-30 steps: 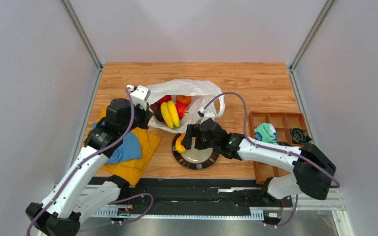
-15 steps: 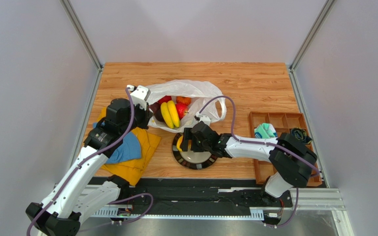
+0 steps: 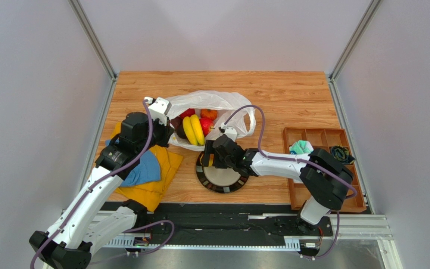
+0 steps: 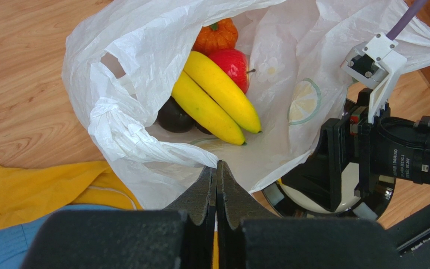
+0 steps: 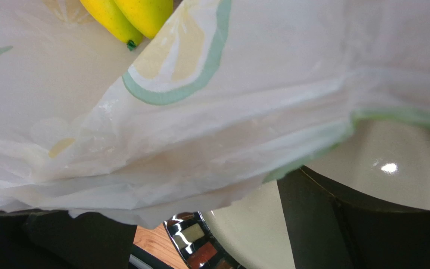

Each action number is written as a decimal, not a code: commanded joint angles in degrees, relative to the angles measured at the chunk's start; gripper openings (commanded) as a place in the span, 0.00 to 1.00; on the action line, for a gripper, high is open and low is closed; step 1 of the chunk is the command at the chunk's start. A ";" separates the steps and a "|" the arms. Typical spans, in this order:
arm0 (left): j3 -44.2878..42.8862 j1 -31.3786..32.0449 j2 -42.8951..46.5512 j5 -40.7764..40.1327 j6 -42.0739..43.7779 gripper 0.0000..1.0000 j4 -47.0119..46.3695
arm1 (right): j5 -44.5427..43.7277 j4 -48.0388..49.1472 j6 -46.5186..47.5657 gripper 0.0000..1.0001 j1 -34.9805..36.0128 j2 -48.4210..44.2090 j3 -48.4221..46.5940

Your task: Place the fruits into the plastic bag

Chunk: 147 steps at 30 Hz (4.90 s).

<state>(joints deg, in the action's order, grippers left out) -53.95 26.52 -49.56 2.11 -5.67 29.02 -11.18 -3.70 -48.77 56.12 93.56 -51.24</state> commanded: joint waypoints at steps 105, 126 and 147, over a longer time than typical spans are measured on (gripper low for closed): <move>-2.38 0.11 0.69 0.26 -0.30 0.00 -0.54 | 16.63 -26.53 29.26 0.73 -7.51 22.64 -49.74; -2.30 0.11 1.31 -1.05 -0.30 0.00 -0.45 | 11.36 -26.88 32.51 0.87 -7.43 2.00 -39.91; -2.21 0.11 0.34 -1.23 -0.39 0.00 -0.54 | -0.78 -34.00 30.23 0.83 -15.34 -28.08 -17.05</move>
<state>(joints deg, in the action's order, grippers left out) -53.95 26.52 -49.08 1.39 -5.67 29.04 -14.33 -38.26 -17.56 41.39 64.93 -70.06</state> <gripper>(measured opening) 0.007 0.831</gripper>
